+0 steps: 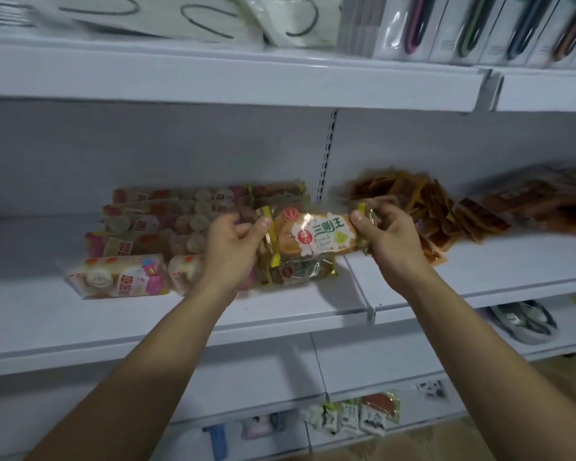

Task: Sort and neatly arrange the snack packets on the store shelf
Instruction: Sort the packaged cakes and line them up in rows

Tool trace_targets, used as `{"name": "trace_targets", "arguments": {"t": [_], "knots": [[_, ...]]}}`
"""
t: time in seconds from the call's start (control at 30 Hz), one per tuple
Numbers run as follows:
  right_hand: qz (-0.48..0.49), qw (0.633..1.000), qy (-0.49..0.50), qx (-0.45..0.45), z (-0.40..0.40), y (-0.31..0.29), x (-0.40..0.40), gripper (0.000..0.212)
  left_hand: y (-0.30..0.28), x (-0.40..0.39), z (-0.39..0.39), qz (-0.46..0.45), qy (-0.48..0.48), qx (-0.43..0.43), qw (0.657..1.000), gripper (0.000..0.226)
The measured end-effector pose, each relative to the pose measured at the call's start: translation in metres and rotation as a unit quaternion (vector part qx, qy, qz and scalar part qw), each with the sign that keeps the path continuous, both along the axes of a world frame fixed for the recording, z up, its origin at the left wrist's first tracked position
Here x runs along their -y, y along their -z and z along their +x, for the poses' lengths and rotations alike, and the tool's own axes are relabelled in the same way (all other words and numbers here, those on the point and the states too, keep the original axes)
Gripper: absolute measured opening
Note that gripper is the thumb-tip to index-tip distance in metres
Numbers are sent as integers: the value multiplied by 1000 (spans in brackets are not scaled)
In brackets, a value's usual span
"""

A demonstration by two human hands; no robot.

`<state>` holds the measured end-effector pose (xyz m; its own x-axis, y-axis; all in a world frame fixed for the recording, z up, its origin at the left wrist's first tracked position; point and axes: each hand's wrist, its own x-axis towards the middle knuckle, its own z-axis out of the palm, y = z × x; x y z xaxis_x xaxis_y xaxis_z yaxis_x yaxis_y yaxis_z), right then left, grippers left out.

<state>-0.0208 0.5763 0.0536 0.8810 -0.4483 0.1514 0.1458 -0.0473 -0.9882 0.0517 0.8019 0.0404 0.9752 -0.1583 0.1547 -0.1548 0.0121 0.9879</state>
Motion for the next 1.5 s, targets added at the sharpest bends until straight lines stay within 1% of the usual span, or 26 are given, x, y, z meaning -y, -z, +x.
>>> {"name": "trace_targets", "arguments": {"t": [0.07, 0.17, 0.2, 0.23, 0.3, 0.33, 0.37, 0.43, 0.47, 0.5, 0.57, 0.6, 0.63, 0.67, 0.7, 0.8, 0.9, 0.97, 1.07, 1.13, 1.23, 1.27, 1.33, 1.4, 1.47, 1.5], "knots": [[-16, 1000, -4, -9, 2, 5, 19, 7, -2, 21, -2, 4, -13, 16, 1000, 5], [-19, 1000, -7, -13, 9, 18, 51, 8, -10, 60, -11, 48, 37, 32, 998, 18], [-5, 1000, -9, -14, 13, 21, 61, 8, -12, 74, -12, 78, 51, 42, 995, 20], [35, 999, -25, -14, 19, 24, 74, 12, -17, 87, -13, 105, 46, 59, 992, 21], [122, 990, -66, -26, 37, 32, 98, 32, -23, 111, -8, 125, -2, 81, 989, 26], [132, 987, -84, -41, 52, 43, 110, 38, -25, 118, -4, 124, -29, 77, 989, 27], [88, 990, -93, -66, 67, 51, 119, 39, -29, 124, 1, 127, -58, 78, 987, 25], [-65, 980, -123, -139, 98, 72, 126, 39, -30, 131, 15, 174, -120, 114, 971, 29], [-100, 974, -133, -153, 110, 79, 126, 32, -28, 132, 22, 196, -142, 127, 962, 32], [-93, 972, -147, -161, 123, 85, 128, 20, -24, 134, 29, 213, -159, 131, 955, 33], [-66, 970, -165, -166, 150, 96, 137, 14, -16, 139, 43, 225, -171, 114, 952, 34], [-53, 971, -162, -166, 162, 99, 146, 23, -12, 143, 49, 229, -172, 98, 953, 34], [-35, 971, -167, -167, 173, 104, 158, 41, -9, 147, 54, 233, -170, 86, 954, 35], [-16, 970, -170, -173, 178, 108, 168, 51, -6, 152, 58, 236, -160, 82, 955, 36], [-6, 970, -175, -168, 179, 108, 176, 52, -4, 157, 61, 238, -146, 81, 957, 37], [51, 975, -167, -140, 167, 110, 199, 40, -2, 174, 68, 218, -101, 66, 968, 34], [104, 981, -122, -109, 157, 115, 227, 33, -4, 187, 73, 187, -73, 48, 979, 37], [109, 983, -100, -107, 152, 111, 241, 30, -4, 196, 78, 194, -66, 39, 978, 29], [93, 983, -97, -124, 145, 106, 247, 27, -4, 204, 88, 223, -93, 45, 969, 16], [100, 980, -120, -121, 138, 100, 239, 26, -3, 209, 94, 218, -93, 43, 971, 12], [133, 963, -216, -96, 129, 84, 222, 40, -1, 218, 99, 203, -52, 15, 978, 8], [113, 962, -232, -93, 131, 82, 217, 44, 0, 220, 100, 206, -38, 8, 978, 7], [35, 971, -223, -82, 139, 79, 212, 54, 4, 223, 105, 223, -28, 16, 974, 10], [-35, 978, -191, -73, 149, 76, 211, 44, 7, 221, 113, 260, -37, 52, 964, 15], [-60, 983, -157, -75, 158, 72, 213, 33, 8, 215, 122, 333, -71, 103, 935, 27], [-70, 985, -139, -81, 166, 71, 215, 32, 8, 210, 126, 355, -91, 120, 923, 32]]}}
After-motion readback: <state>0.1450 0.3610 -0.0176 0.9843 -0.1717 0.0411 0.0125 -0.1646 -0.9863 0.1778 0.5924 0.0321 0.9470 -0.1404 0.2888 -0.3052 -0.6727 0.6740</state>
